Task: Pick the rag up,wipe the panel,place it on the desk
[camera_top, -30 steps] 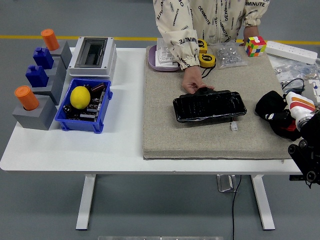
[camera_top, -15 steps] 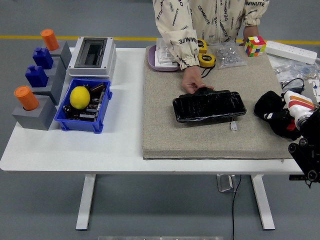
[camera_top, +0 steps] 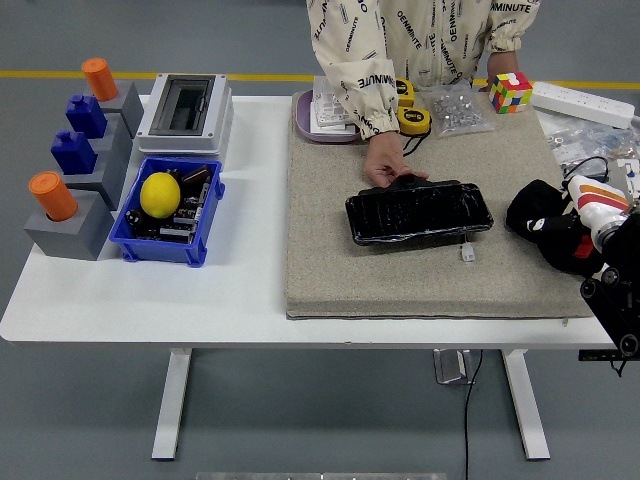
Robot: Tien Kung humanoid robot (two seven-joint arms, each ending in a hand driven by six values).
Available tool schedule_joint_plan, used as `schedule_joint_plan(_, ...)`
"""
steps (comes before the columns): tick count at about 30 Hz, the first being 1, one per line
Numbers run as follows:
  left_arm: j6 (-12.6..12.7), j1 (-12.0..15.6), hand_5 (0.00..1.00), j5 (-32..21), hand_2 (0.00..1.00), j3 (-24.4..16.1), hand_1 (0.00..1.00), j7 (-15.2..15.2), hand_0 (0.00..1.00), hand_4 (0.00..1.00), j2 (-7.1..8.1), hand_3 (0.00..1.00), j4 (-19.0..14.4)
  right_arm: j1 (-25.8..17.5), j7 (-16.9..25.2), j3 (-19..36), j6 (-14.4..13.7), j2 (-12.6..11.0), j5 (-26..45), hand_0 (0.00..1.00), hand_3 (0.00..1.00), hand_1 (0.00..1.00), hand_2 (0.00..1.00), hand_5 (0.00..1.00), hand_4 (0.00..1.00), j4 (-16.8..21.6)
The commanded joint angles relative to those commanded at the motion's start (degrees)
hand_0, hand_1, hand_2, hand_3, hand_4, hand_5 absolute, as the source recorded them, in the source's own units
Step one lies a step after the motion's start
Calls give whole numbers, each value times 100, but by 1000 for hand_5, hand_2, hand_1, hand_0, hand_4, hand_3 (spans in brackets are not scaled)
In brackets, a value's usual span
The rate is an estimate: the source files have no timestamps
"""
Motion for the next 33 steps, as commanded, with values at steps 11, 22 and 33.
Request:
schedule_joint_plan(11, 0, -1, 476, 11, 742, -25, 696, 2, 651, 599, -3, 566, 0, 10, -32, 30, 200, -33, -76, 553, 589, 545, 624, 534, 998, 44)
schedule_joint_plan(22, -1, -2, 475, 10, 742, -24, 696, -3, 651, 598, -6, 566, 0, 29, -29, 49, 251, -70, -93, 644, 693, 599, 691, 568, 998, 114)
schedule_joint_plan(33, 1, -1, 475, 23, 742, -46, 696, -1, 651, 598, -5, 566, 0, 11, -90, 93, 289, -147, -91, 656, 702, 609, 699, 576, 998, 280)
